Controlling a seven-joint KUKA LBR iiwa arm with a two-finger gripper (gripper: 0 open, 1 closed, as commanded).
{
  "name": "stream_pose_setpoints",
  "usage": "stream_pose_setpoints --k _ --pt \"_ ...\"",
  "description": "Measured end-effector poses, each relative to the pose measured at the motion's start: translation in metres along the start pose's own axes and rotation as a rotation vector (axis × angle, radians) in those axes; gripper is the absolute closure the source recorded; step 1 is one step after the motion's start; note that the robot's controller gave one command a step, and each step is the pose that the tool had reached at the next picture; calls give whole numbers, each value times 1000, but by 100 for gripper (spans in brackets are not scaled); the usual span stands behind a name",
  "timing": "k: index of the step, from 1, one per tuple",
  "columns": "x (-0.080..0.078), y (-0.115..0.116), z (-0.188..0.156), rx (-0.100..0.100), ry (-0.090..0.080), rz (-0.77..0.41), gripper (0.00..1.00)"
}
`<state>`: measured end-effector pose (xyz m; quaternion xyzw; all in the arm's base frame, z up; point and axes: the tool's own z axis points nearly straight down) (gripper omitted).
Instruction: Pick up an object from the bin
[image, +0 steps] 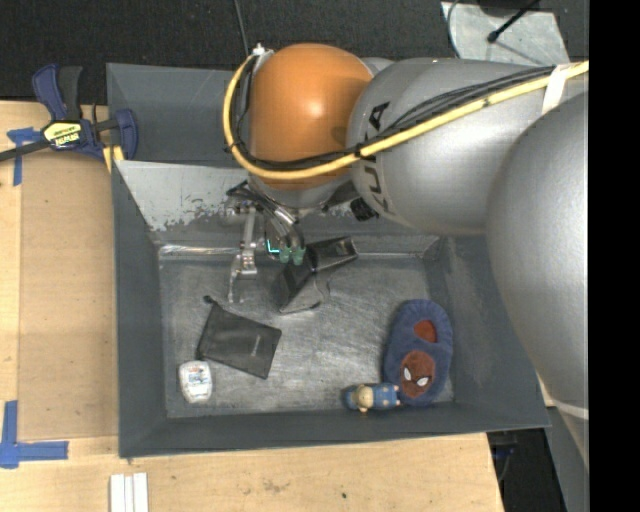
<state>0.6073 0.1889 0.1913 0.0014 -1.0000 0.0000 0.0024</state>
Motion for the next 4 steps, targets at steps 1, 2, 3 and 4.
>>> stream_pose_setpoints --k 1,2,3,4 --pt "49 -20 84 2 4 -9 0" --pt "59 -46 118 -6 -14 99 0" --pt "55 -46 114 -8 -29 103 100" --pt "62 -51 -47 -2 -16 -24 100"
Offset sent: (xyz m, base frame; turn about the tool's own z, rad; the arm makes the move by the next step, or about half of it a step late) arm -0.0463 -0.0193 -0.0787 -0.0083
